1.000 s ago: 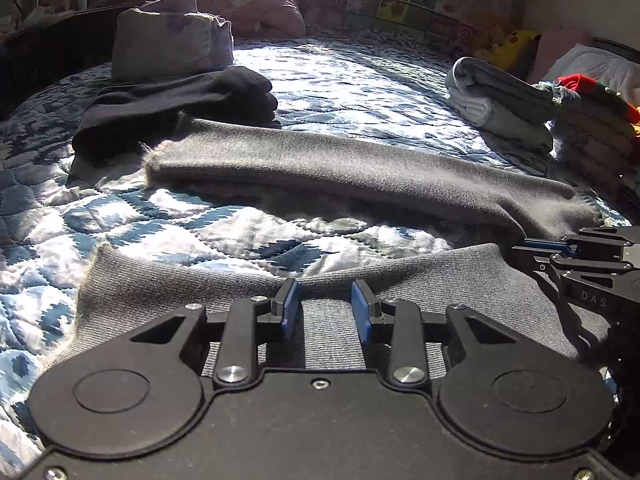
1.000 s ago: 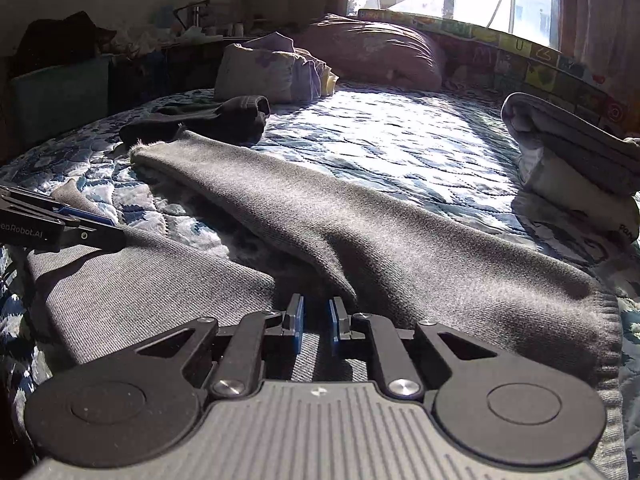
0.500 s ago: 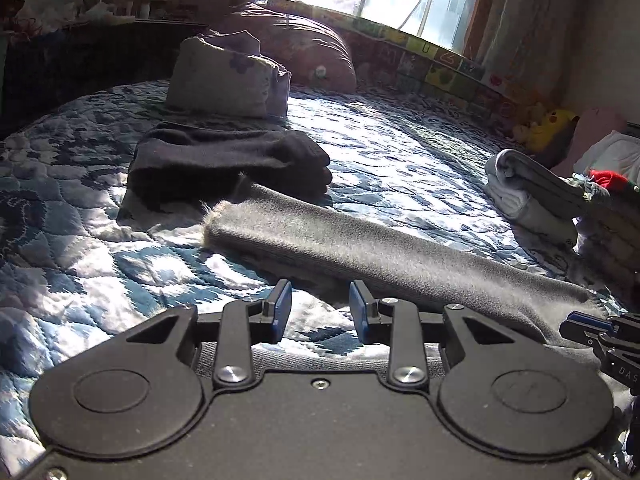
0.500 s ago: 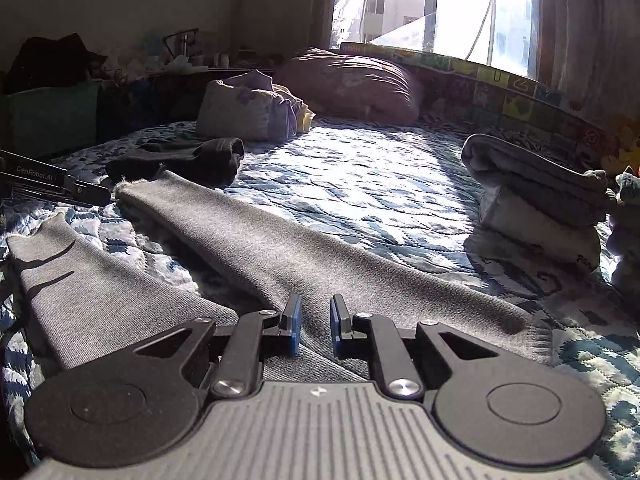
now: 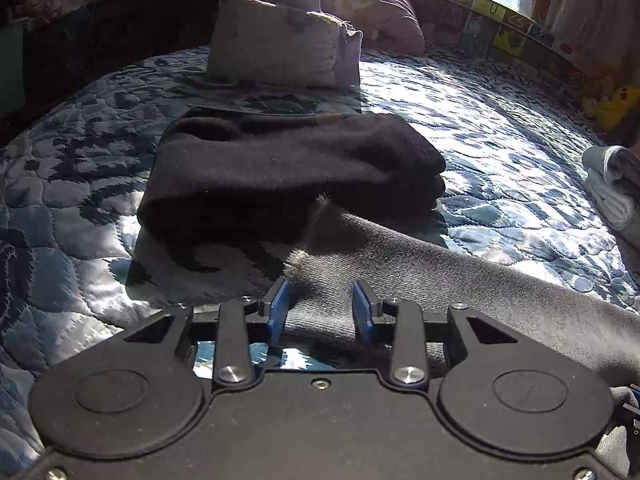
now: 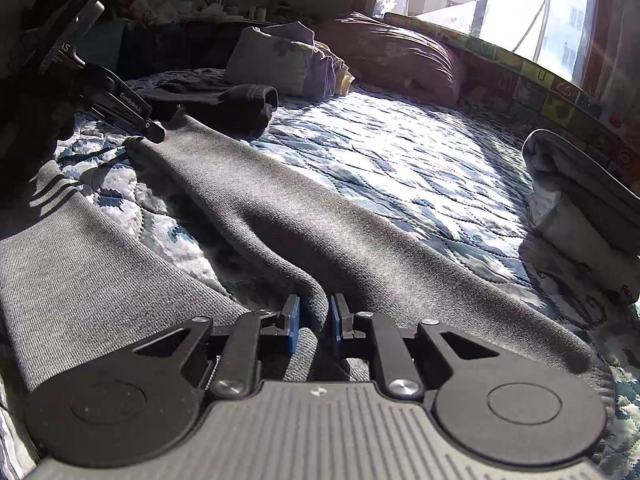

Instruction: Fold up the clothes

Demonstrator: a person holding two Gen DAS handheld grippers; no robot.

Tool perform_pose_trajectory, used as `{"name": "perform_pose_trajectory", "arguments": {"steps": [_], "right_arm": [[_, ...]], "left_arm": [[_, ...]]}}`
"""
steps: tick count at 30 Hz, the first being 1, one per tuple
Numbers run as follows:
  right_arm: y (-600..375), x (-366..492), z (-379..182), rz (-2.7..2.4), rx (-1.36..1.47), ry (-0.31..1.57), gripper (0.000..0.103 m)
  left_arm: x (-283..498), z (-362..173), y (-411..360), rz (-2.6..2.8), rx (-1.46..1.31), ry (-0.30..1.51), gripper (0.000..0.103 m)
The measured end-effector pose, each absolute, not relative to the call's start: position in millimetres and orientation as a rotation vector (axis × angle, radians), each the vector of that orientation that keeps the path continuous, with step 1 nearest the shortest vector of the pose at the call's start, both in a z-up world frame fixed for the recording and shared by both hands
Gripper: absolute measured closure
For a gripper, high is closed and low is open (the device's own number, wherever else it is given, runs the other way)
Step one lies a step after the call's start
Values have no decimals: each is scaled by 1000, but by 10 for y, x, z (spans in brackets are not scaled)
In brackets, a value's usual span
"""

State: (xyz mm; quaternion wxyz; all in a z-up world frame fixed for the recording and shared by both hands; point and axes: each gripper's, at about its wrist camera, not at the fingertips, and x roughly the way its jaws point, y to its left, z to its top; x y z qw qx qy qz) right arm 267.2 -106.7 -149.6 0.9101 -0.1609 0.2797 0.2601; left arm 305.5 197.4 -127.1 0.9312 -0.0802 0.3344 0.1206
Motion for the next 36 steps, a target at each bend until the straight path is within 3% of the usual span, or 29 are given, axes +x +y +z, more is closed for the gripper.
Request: {"name": "perform_pose_trajectory", "arguments": {"steps": [3, 5, 11, 15, 18, 19, 21, 25, 29, 32, 35, 36], "right_arm": [[-1083, 2655, -1436, 579, -345, 606, 81], [-1181, 2672, -1350, 618, -299, 629, 71], [-1551, 2873, -1169, 595, -115, 659, 71], [-1603, 3084, -1393, 501, -102, 748, 70], [-1595, 3118, -1399, 467, -112, 737, 65], [-1624, 3131, -1403, 460, -101, 735, 63], [-1686, 3154, -1404, 447, -78, 730, 63], [-1871, 3174, -1308, 407, -31, 699, 64], [-1996, 3297, -1418, 336, -46, 731, 68], [-2048, 3343, -1444, 255, -59, 719, 74], [-2221, 3377, -1466, 173, -16, 724, 79], [-2239, 3374, -1457, 174, -14, 728, 79]], "left_arm": [[3028, -1123, 1982, 249, -173, 622, 99], [3116, -1264, 1963, 274, -125, 698, 96], [3010, -898, 1694, 138, -119, 601, 96], [3056, -970, 1008, -303, -76, 671, 84], [3121, -1227, 346, -413, 111, 742, 83], [3154, -1322, 211, -377, 185, 741, 74], [3219, -1419, 86, -297, 249, 731, 60], [3212, -1207, 262, -337, 144, 708, 65], [3285, -1297, 149, -432, 125, 738, 64], [3454, -1404, -8, -375, 187, 775, 49], [3512, -1299, 77, -342, 130, 754, 51], [3508, -1260, 158, -335, 99, 742, 59]]}}
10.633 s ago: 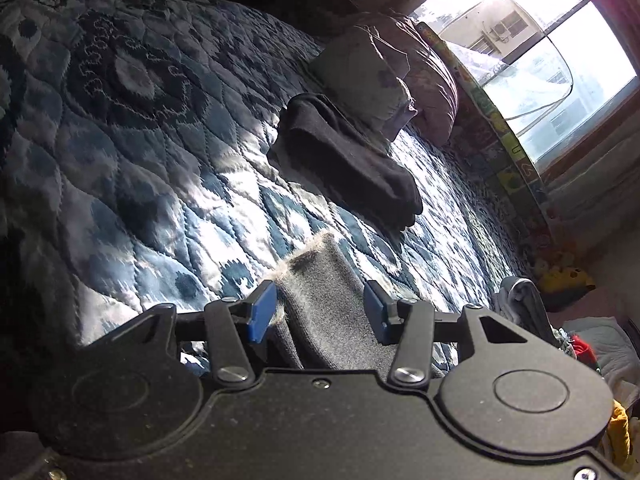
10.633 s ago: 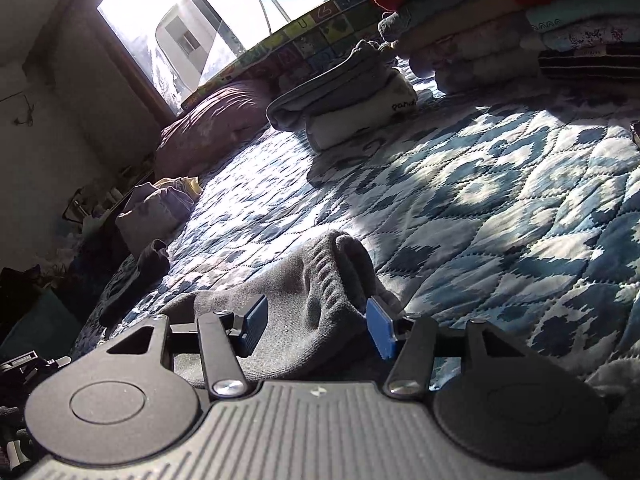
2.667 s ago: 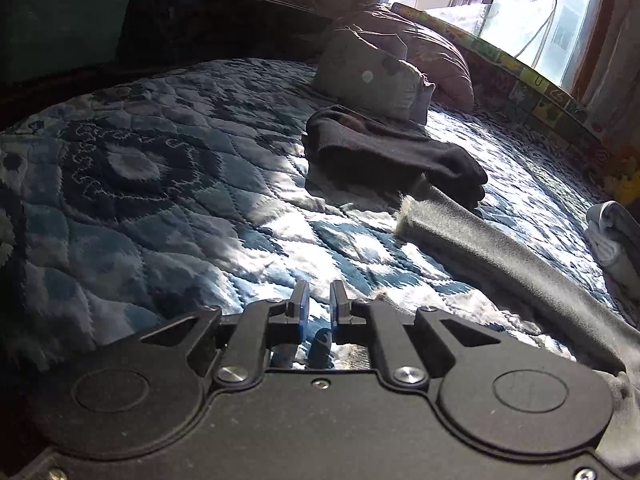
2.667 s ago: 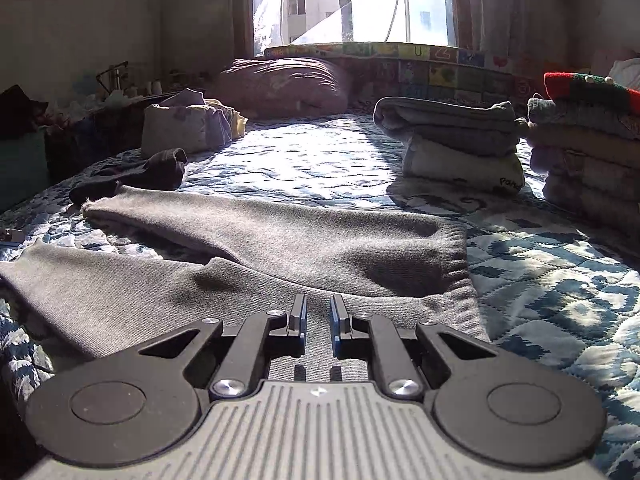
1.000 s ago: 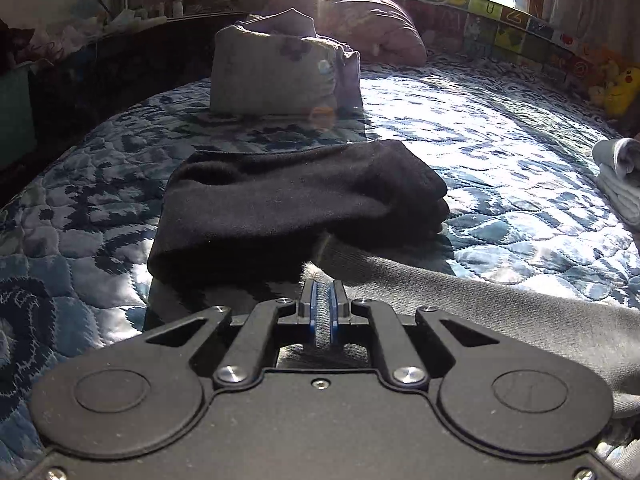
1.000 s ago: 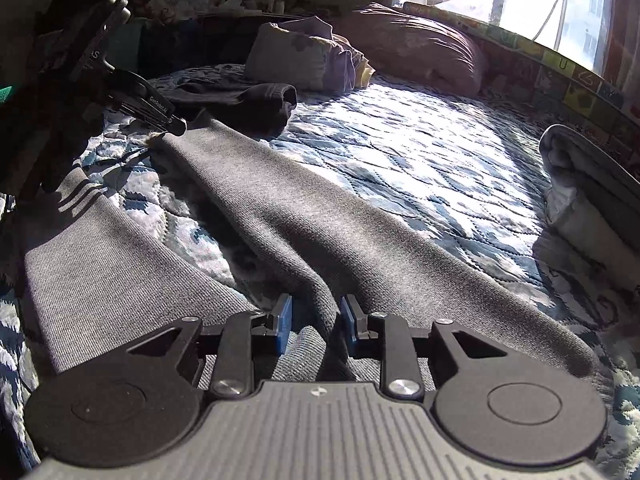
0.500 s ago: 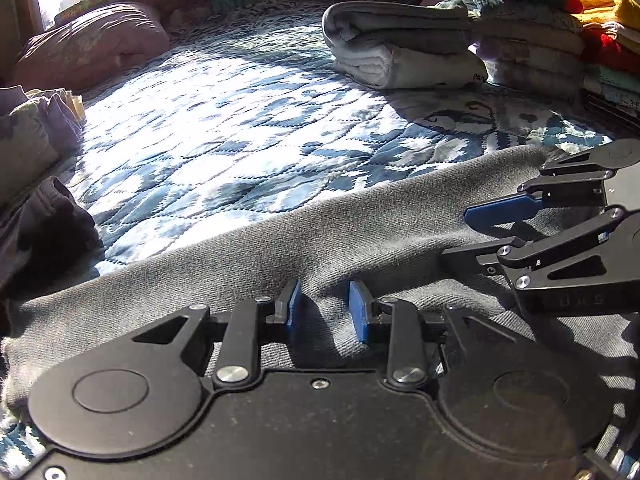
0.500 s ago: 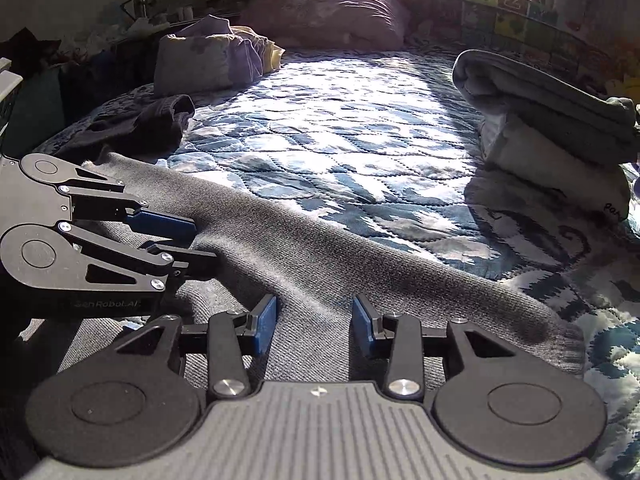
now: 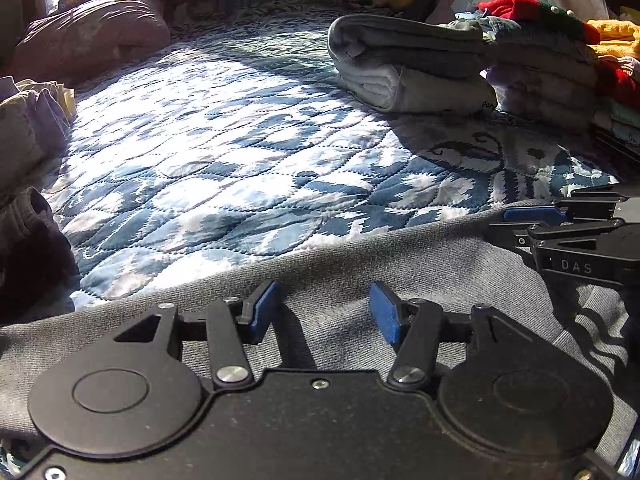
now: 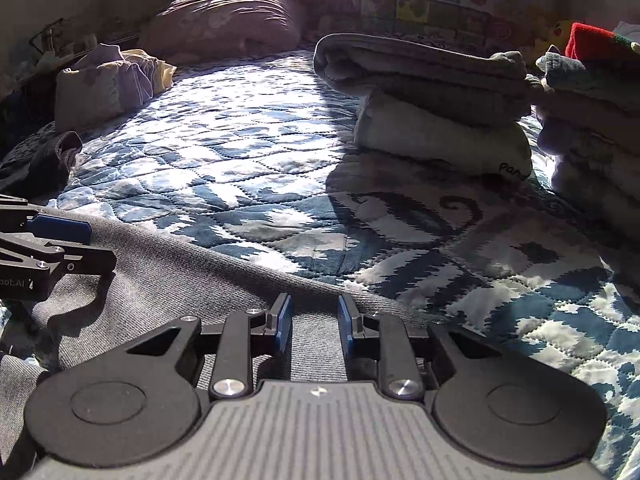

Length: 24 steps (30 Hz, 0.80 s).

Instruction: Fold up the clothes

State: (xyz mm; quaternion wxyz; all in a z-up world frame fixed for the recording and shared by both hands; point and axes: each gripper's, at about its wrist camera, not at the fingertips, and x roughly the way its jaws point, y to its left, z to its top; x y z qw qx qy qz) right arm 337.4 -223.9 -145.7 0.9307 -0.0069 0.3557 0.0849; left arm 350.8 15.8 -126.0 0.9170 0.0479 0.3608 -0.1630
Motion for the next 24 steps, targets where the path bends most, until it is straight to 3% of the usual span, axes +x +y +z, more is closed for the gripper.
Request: {"name": "perform_pose_trajectory", "arguments": {"steps": [6, 12, 14, 15, 16, 20, 24], "right_arm": [[-2051, 3262, -1286, 316, -46, 643, 76], [-1964, 3380, -1469, 261, -49, 694, 80], [-2114, 3392, -1466, 180, -19, 691, 85], [-2173, 3390, -1467, 182, 14, 695, 85], [-2214, 3381, -1466, 180, 35, 694, 85], [-2207, 3382, -1492, 139, 21, 683, 85], [-2278, 3405, -1517, 131, 56, 682, 85]], "left_arm": [[3534, -1210, 300, -409, -20, 728, 65], [3666, -1364, -133, -280, 193, 749, 53], [3656, -1338, 6, -219, 185, 722, 55], [3646, -1309, 97, -208, 157, 723, 66], [3612, -1247, 237, -213, 116, 720, 70], [3385, -1154, 225, -388, 110, 714, 70], [3273, -1434, -177, -452, 235, 733, 63]]}}
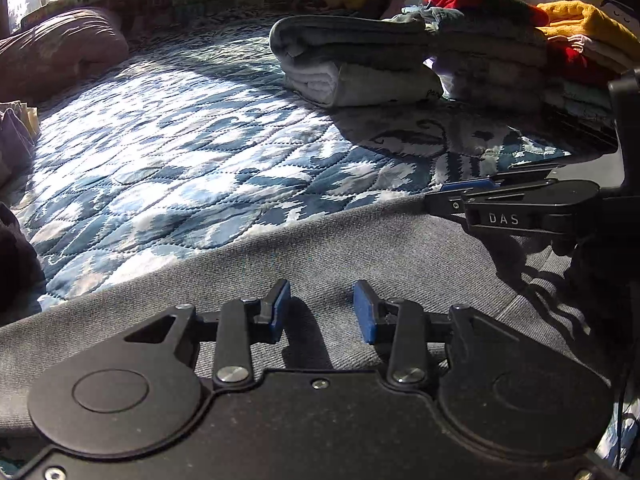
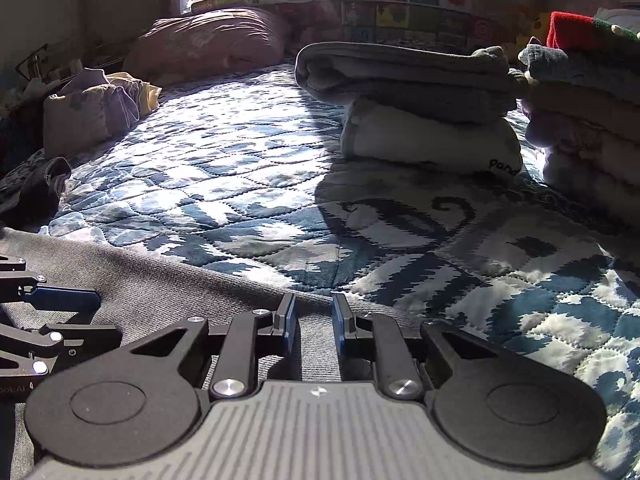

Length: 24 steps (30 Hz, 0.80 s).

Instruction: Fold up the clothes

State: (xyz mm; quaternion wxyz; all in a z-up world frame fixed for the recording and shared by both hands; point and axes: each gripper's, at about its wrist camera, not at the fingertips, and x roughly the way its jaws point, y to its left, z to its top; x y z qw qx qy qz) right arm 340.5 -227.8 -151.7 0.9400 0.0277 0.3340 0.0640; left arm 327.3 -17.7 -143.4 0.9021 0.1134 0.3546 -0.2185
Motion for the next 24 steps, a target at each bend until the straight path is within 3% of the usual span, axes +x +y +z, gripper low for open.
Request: {"name": "perform_pose_trajectory", "arguments": {"steps": [6, 9, 15, 16, 20, 21, 23, 24], "right_arm": [[-2336, 3419, -1542, 123, 87, 673, 85], [-2334, 3409, -1547, 123, 88, 667, 85], [-2335, 3406, -1557, 119, 93, 662, 85], [-2328, 3407, -1558, 117, 89, 662, 85], [-2310, 3405, -1559, 110, 76, 658, 85], [-2311, 3405, -1560, 111, 76, 657, 85], [-2317, 3399, -1561, 112, 80, 655, 85], [-2317, 3398, -1563, 112, 82, 653, 85]], "left_arm": [[3363, -1362, 574, -272, 89, 762, 65], [3361, -1336, 1280, -148, -76, 749, 86], [3245, -1294, 2153, 137, -199, 698, 86], [3213, -1256, 2180, 183, -190, 676, 79], [3187, -1197, 2029, -22, -191, 626, 69], [3229, -1229, 1957, -33, -152, 652, 54], [3363, -1365, 1891, 118, -13, 714, 55], [3373, -1369, 1945, 168, -26, 708, 50]]}}
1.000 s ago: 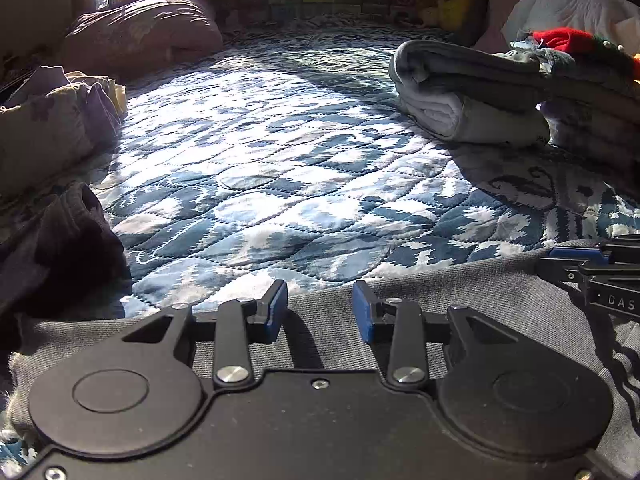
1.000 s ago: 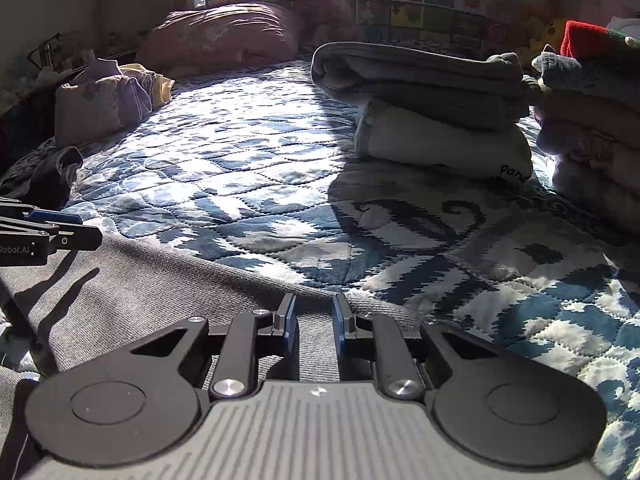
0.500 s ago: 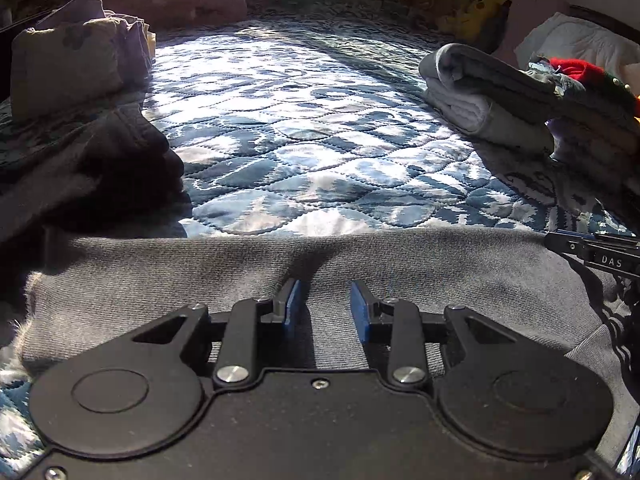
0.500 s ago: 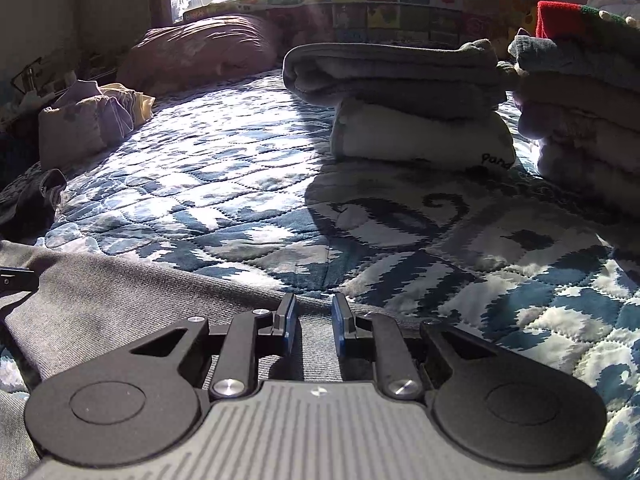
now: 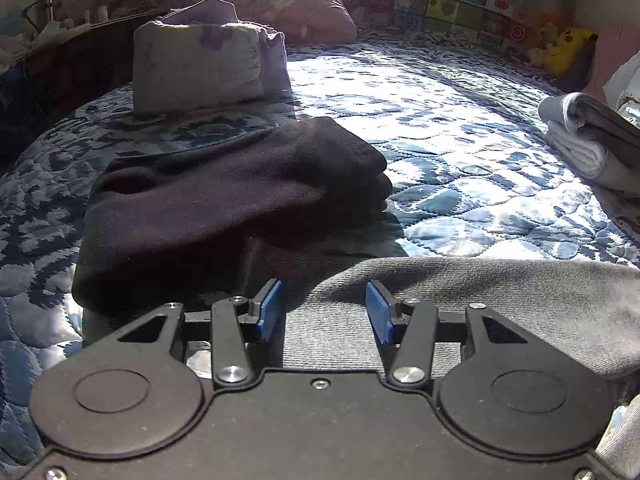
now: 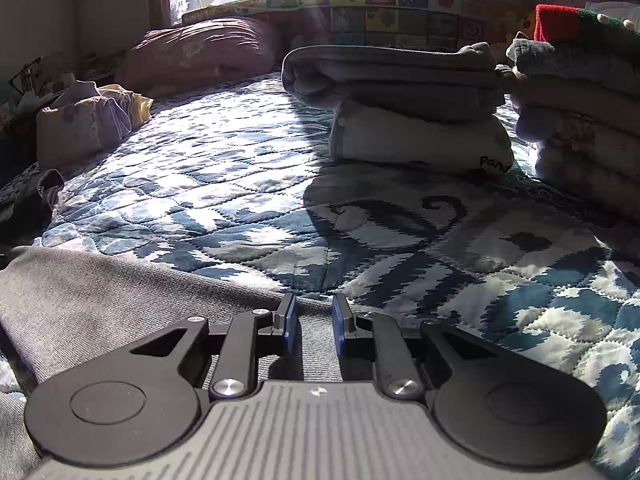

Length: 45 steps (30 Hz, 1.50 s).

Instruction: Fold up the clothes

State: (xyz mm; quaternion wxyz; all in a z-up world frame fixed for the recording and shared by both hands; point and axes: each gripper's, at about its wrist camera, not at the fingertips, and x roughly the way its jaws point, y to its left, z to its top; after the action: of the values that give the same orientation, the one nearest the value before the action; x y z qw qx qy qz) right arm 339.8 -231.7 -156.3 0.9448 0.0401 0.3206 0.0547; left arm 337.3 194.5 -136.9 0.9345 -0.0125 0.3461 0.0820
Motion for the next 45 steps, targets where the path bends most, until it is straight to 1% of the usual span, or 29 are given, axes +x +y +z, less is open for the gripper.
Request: {"name": "perform_pose_trajectory", "arguments": {"steps": [1, 2, 3, 4, 6, 8, 9, 10, 11, 12, 15, 16, 17, 19, 20, 22, 24, 25, 27, 28, 29, 31, 32, 34, 35, 38, 42, 45], "right_arm": [[-2317, 3396, -1565, 111, 82, 652, 85], [-2314, 3395, -1566, 111, 80, 651, 85], [-2309, 3396, -1565, 110, 78, 650, 84], [-2301, 3398, -1565, 110, 74, 649, 84], [-2309, 3399, -1564, 112, 78, 648, 84], [-2337, 3401, -1562, 118, 95, 649, 84], [-2350, 3402, -1562, 121, 104, 650, 84], [-2361, 3407, -1562, 123, 112, 652, 84], [-2372, 3411, -1562, 125, 119, 653, 84], [-2377, 3414, -1561, 126, 123, 655, 84], [-2425, 3412, -1529, 136, 161, 661, 82], [-2484, 3394, -1493, 143, 202, 659, 79], [-2579, 3356, -1428, 146, 253, 637, 69], [-2775, 3277, -1295, 149, 347, 590, 56], [-2897, 3224, -1218, 133, 364, 556, 54], [-3147, 3120, -1109, 110, 381, 495, 54], [-3364, 3055, -1129, 130, 408, 471, 54], [-3442, 3043, -1171, 155, 429, 484, 57], [-3478, 3043, -1261, 241, 423, 529, 58], [-3407, 3062, -1316, 262, 354, 576, 63], [-3333, 3083, -1377, 268, 281, 622, 65], [-3186, 3123, -1529, 176, 134, 696, 62], [-3225, 3108, -1519, 178, 170, 684, 61], [-3299, 3076, -1500, 182, 235, 660, 59], [-3321, 3058, -1496, 190, 241, 651, 58], [-3386, 3042, -1518, 235, 254, 636, 58], [-3446, 3118, -1541, 306, 284, 630, 57], [-3441, 3172, -1564, 356, 282, 645, 57]], "left_arm": [[3358, -1317, 2016, 186, -81, 683, 59], [3326, -1248, 2037, 152, -120, 635, 62], [3316, -1201, 2005, 91, -130, 613, 62], [3360, -1224, 1944, 78, -106, 640, 59], [3476, -1304, 1812, 80, -40, 714, 56], [3528, -1366, 1933, 215, -79, 732, 44], [3514, -1335, 2026, 280, -119, 728, 43], [3477, -1278, 2096, 331, -141, 712, 49], [3436, -1231, 2136, 354, -151, 698, 49], [3403, -1202, 2150, 349, -159, 684, 52], [3344, -1159, 2118, 300, -165, 670, 52], [3335, -1153, 2098, 286, -159, 673, 52], [3329, -1160, 2091, 290, -152, 682, 52], [3290, -1133, 2096, 293, -144, 675, 52], [3265, -1098, 2080, 264, -139, 658, 52], [3215, -1026, 2013, 162, -115, 615, 52], [3189, -1022, 1929, 45, -88, 596, 52], [3217, -1084, 1900, -2, -81, 629, 49], [3343, -1297, 1939, 46, -82, 769, 48], [3351, -1333, 1958, 54, -86, 783, 45], [3343, -1348, 1976, 56, -90, 779, 45], [3319, -1239, 2030, 107, -126, 756, 47], [3288, -1204, 2108, 161, -153, 736, 47], [3222, -1166, 2304, 257, -214, 713, 52], [3186, -1162, 2418, 287, -248, 709, 52], [3112, -1116, 2596, 268, -306, 687, 52], [3173, -1042, 2517, 100, -213, 677, 52], [3267, -1090, 2515, 34, -157, 699, 52]]}}
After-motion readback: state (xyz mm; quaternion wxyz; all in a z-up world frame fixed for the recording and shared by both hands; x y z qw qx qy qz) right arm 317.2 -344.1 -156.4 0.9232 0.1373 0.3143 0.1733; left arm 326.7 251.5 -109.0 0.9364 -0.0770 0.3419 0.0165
